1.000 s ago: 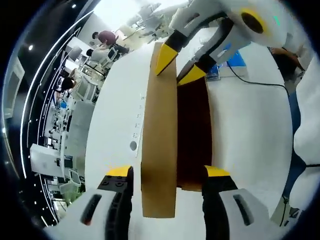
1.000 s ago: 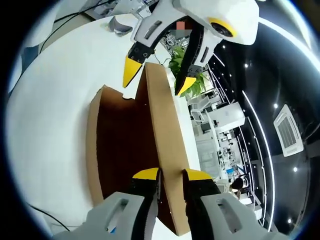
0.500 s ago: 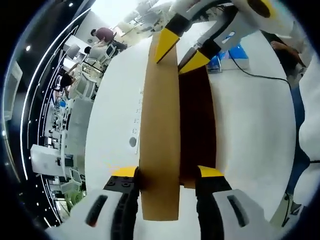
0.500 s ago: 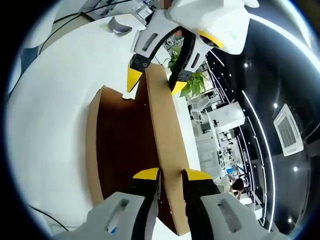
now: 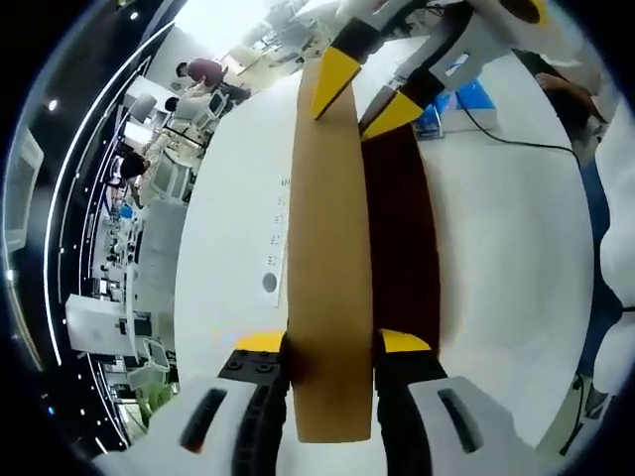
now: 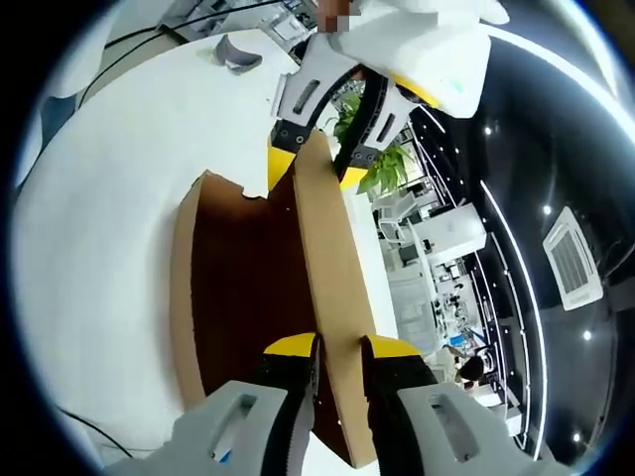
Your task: Operate the shoe box by opening the lid, removing the specified soft item, and placing it in the target area until the item is outside and the box remains undamaged.
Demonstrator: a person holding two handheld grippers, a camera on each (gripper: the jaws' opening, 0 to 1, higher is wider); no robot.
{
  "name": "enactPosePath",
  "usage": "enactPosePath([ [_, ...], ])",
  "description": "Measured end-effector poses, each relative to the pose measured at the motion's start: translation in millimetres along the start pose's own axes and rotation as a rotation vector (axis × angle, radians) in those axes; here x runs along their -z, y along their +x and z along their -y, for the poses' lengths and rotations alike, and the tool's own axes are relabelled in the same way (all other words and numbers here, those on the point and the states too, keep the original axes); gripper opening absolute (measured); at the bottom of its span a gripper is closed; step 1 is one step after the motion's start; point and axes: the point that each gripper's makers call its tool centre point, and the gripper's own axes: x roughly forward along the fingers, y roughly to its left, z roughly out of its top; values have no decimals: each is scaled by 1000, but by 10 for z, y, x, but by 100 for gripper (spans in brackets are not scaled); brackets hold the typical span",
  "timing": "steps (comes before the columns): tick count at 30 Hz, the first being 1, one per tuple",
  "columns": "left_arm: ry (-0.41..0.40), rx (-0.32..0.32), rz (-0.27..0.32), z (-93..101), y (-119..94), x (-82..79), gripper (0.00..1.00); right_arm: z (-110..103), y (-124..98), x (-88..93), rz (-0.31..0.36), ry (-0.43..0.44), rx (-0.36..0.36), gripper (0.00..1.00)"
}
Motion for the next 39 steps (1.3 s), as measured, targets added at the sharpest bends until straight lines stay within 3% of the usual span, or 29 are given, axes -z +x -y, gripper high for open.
enactPosePath([
  [16, 21, -7, 4, -62, 23, 16, 33, -1, 21, -21, 6, 3, -21, 14],
  [19, 29, -10, 4, -72, 39, 23, 33, -13, 5, -14, -11, 52, -59, 14],
  [20, 28, -13, 2, -68, 26, 11, 33, 9, -31, 32, -46, 102, -74, 15],
  [23, 26, -14, 4, -66, 36, 12, 33, 84, -119, 21, -28, 153, -93, 19],
  [25, 29, -15, 6, -77, 58, 22, 33, 88, -211, 15, -7, 207, -143, 20],
  [27, 31, -16, 9, -86, 72, 23, 33, 127, -283, -63, 65, 223, -189, 24],
  [32, 35, -18, 15, -100, 85, 18, 32, 270, -302, 186, -9, 186, -217, 47],
  [35, 43, -24, 21, -82, 53, 9, 32, 233, -226, 389, -77, 157, -280, 52],
  [39, 44, -28, 27, -63, 53, 6, 32, 135, -47, 443, -103, 122, -342, 60],
])
